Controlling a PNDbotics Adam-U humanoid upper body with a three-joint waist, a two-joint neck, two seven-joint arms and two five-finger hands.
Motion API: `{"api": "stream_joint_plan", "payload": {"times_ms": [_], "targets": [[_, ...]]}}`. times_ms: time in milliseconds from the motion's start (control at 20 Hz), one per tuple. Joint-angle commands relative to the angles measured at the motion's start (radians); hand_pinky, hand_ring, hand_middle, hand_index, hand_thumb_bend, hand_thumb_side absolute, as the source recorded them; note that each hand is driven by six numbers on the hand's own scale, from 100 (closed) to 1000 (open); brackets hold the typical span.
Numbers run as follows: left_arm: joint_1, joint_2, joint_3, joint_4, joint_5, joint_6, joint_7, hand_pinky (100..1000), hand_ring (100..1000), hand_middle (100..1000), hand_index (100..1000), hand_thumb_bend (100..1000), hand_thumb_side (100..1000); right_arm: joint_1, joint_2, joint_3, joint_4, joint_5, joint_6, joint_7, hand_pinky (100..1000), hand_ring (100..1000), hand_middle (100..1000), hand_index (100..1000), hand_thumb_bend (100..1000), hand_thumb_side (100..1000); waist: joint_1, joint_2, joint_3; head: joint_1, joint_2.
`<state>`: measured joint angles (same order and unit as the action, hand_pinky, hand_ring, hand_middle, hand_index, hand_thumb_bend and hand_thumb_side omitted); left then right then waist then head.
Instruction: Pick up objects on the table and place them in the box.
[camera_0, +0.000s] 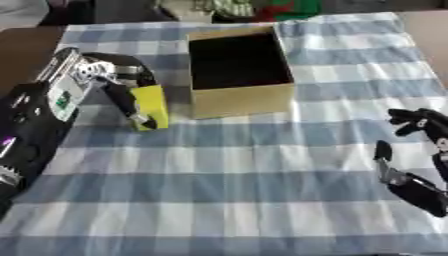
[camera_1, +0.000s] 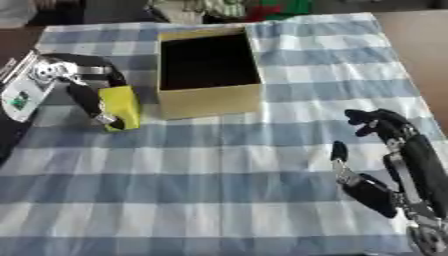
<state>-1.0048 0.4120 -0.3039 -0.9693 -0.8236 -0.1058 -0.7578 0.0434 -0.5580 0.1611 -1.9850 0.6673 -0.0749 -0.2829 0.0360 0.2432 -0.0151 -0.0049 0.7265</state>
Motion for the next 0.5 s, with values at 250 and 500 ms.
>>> {"api": "stream_joint_plan", "payload": {"times_ms": [250, 500], "targets": [[-0.024, 0.018, 0.002, -0.026, 0.009, 0.020, 0.008, 904, 782, 618, 576, 487, 190, -0.006, -0.006, 0.000, -0.015, 0.001, 0.011, 0.003, 897, 595, 653, 837, 100, 301, -0.004, -0.014, 0.006, 0.001, -0.008], [-0.027, 0.038, -0.002, -0.075, 0.041, 0.020, -0.026, 912, 792, 639, 614, 437, 210, -0.002, -0.003, -0.001, -0.015, 0.003, 0.013, 0.000, 898, 594, 652, 836, 100, 302, -0.006, -0.018, 0.008, 0.001, -0.006]]}}
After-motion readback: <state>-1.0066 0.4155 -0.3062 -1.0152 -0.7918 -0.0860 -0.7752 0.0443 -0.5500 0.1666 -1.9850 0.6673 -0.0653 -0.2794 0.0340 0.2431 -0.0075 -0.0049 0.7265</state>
